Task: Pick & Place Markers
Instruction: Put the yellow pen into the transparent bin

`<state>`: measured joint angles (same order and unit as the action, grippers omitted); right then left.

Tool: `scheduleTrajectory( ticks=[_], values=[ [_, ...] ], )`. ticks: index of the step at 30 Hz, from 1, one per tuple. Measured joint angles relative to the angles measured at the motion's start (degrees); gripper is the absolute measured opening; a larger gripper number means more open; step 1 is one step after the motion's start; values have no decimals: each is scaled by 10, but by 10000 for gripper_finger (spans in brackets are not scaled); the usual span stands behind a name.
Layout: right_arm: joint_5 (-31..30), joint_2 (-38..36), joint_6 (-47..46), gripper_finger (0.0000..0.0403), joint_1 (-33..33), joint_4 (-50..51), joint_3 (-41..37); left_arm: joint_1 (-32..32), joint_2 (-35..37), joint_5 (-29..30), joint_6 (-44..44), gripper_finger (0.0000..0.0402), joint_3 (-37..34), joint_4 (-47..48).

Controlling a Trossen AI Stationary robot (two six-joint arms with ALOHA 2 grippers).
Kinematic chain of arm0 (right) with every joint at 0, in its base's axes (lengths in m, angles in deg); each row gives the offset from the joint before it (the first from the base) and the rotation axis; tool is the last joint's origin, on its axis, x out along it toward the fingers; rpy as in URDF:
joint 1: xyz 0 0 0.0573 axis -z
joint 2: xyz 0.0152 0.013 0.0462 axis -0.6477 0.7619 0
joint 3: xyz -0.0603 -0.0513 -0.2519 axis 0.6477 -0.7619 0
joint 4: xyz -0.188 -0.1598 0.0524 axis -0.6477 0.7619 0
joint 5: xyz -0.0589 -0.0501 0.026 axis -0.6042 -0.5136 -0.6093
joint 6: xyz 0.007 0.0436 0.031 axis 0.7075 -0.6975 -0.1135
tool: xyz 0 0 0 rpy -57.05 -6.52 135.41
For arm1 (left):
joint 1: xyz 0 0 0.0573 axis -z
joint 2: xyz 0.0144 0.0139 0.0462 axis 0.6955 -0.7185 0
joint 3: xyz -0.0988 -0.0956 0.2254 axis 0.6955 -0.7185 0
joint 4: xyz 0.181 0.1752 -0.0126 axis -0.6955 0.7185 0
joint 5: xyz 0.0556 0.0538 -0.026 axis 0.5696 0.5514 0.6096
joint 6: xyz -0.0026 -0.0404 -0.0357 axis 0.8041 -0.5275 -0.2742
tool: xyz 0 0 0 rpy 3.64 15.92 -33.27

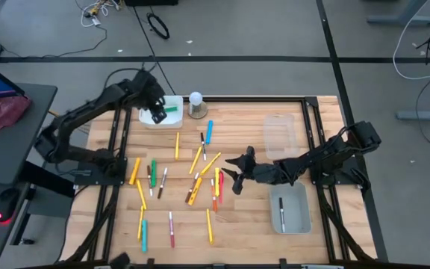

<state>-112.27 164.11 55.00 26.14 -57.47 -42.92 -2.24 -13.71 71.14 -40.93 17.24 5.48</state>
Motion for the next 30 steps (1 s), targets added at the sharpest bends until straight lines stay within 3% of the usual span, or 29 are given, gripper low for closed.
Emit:
scheduleTrajectory(
  ticks=[4, 10, 17, 21, 25, 30],
  values=[
    [156, 0, 15, 168, 60, 8, 0, 56, 62, -122, -90, 182, -47, -68],
    [293, 7, 83, 178, 148, 14, 0, 201, 121, -133, -190, 155, -199, -307],
    [403, 104, 184, 199, 212, 94, 80, 371, 112, -22, -263, 130, -335, -573],
    [409, 168, 277, 203, 230, 156, 156, 433, 112, 48, -262, 122, -367, -626],
    [436, 214, 337, 203, 243, 220, 213, 456, 112, 114, -225, 119, -372, -655],
    [475, 237, 363, 203, 254, 238, 232, 456, 113, 120, -217, 119, -371, -663]
  ],
)
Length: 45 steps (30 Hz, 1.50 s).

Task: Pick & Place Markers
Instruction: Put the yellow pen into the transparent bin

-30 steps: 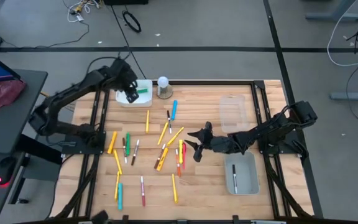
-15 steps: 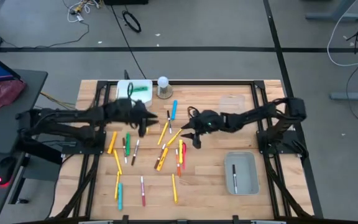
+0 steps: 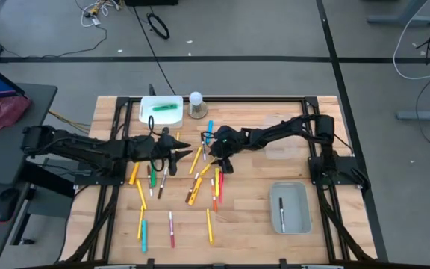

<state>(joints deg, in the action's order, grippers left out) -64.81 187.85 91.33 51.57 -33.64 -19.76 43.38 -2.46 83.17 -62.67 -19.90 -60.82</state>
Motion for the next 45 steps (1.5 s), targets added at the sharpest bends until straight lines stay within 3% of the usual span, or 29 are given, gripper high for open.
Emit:
scheduleTrajectory(
  ticks=[7, 24, 30, 36, 45],
  values=[
    [-2, 8, 25, 171, 3, 16, -1, 0, 0, -1, 0, 119, 0, 1],
    [-21, 5, 57, 19, 8, 59, 0, 0, 0, -1, 0, 119, 0, 1],
    [-43, -22, 47, 21, 5, 90, -4, 0, 0, -1, -3, 119, 0, 1],
    [-42, -97, 30, 19, -17, 147, -3, 0, 0, -1, -4, 119, 0, 1],
    [-202, -236, -117, 20, -99, 335, -3, 0, 0, -1, -5, 119, 0, 9]
  ],
)
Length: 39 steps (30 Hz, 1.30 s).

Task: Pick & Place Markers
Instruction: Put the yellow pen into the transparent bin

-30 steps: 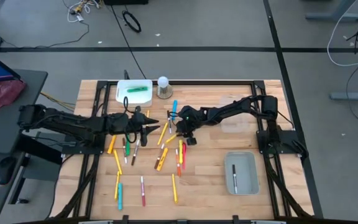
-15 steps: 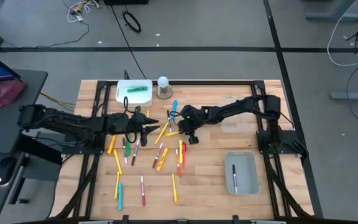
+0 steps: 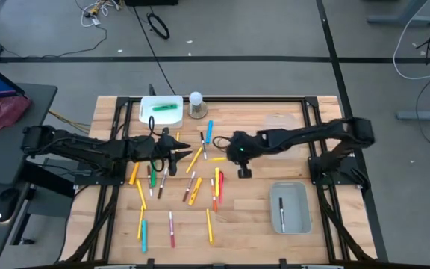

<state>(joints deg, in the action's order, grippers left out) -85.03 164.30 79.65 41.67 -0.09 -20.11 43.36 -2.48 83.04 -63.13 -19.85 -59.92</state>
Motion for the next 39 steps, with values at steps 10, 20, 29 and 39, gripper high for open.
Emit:
scheduleTrajectory(
  ticks=[10, 20, 29, 39],
  values=[
    [-201, -145, -396, 22, -67, 355, 1, 8, 0, 0, 0, 119, 0, 5],
    [-215, -217, -686, 28, -1, 507, -38, 20, 0, 0, 5, 119, 0, 11],
    [-98, -215, -559, 29, 173, 266, -161, 22, 0, 0, 5, 119, 0, 15],
    [-76, -211, -536, 29, 262, 125, -257, 22, 0, 0, 5, 119, 0, 14]
  ],
)
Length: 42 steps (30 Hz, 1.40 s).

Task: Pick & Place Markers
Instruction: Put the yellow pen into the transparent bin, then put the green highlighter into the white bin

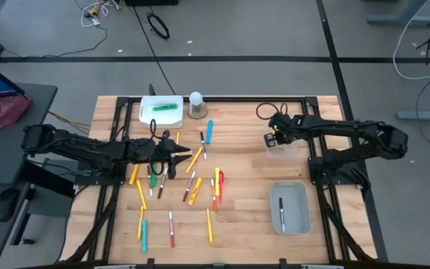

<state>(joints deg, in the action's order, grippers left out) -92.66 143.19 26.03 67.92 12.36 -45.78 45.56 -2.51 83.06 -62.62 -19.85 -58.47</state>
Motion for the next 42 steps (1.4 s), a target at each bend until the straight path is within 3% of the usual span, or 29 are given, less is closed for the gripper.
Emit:
scheduleTrajectory(
  ticks=[18, 23, 30, 38, 42],
  values=[
    [-11, -1, 0, 37, 4, -123, -89, 0, 0, 0, 0, 119, 0, 0],
    [-52, -9, 36, 79, 4, -133, -90, 0, 0, 0, -2, 119, 0, 0],
    [-62, -59, 77, 155, 5, -132, -90, 0, 0, 0, -5, 119, 0, -2],
    [23, -165, 107, 186, -17, -140, -71, 0, 0, 2, -16, 119, 0, -10],
    [74, -204, 149, 180, -73, -224, -63, 0, 0, 2, -16, 119, 0, -30]
  ],
)
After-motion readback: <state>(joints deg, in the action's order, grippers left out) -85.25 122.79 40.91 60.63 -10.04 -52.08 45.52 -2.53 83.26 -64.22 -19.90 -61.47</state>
